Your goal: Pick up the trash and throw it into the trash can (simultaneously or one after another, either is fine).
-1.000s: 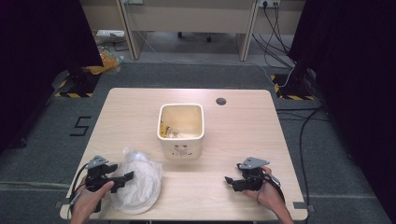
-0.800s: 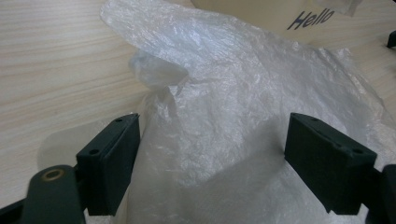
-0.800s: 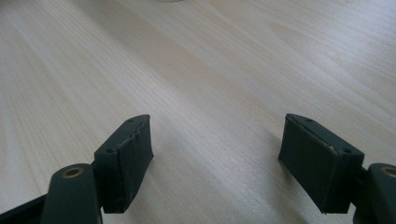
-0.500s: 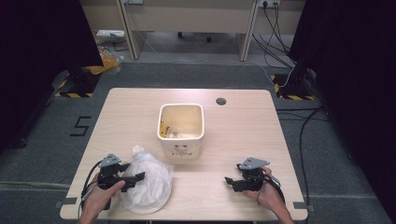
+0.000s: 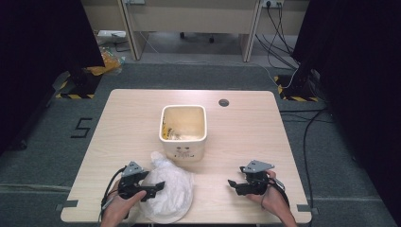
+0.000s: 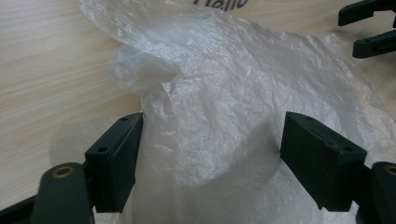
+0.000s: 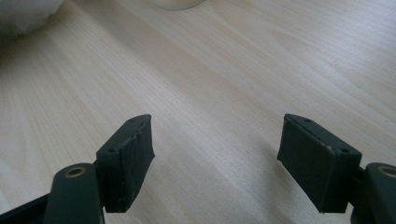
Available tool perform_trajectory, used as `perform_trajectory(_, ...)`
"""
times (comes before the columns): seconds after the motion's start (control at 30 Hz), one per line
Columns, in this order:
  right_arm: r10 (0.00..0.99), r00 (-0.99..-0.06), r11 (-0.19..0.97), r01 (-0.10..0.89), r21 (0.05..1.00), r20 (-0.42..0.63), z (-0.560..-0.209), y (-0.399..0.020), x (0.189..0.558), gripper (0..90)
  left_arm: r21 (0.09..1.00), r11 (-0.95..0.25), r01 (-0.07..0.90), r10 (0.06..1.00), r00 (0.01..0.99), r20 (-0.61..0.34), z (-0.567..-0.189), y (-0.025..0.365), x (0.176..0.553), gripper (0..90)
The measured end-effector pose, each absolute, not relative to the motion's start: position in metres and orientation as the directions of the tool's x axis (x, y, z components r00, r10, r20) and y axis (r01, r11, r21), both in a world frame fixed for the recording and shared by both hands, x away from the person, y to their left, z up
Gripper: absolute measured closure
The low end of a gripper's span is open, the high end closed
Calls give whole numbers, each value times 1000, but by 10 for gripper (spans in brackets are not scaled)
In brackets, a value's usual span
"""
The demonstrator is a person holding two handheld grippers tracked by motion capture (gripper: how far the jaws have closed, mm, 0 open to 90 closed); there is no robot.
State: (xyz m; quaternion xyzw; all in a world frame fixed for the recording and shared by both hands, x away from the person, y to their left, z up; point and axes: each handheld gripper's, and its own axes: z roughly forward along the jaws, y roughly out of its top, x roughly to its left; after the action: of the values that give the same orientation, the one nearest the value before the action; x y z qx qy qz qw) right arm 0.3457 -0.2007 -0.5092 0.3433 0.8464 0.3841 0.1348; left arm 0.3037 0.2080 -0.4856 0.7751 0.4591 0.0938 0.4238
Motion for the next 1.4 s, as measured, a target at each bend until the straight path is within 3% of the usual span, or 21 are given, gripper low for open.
perform_trajectory(0.53, 729, -684, 424, 493, 760, 37, -504, -228, 338, 264, 748, -305, 589, 717, 659, -226, -485, 129, 310, 221)
perform_trajectory(0.97, 788, -613, 351, 519, 779, 53, -498, -257, 329, 264, 759, -379, 529, 656, 732, -183, -482, 51, 338, 222)
perform_trajectory(1.4, 854, -517, 267, 534, 802, 61, -482, -293, 325, 263, 776, -368, 511, 659, 733, -170, -483, -5, 370, 219)
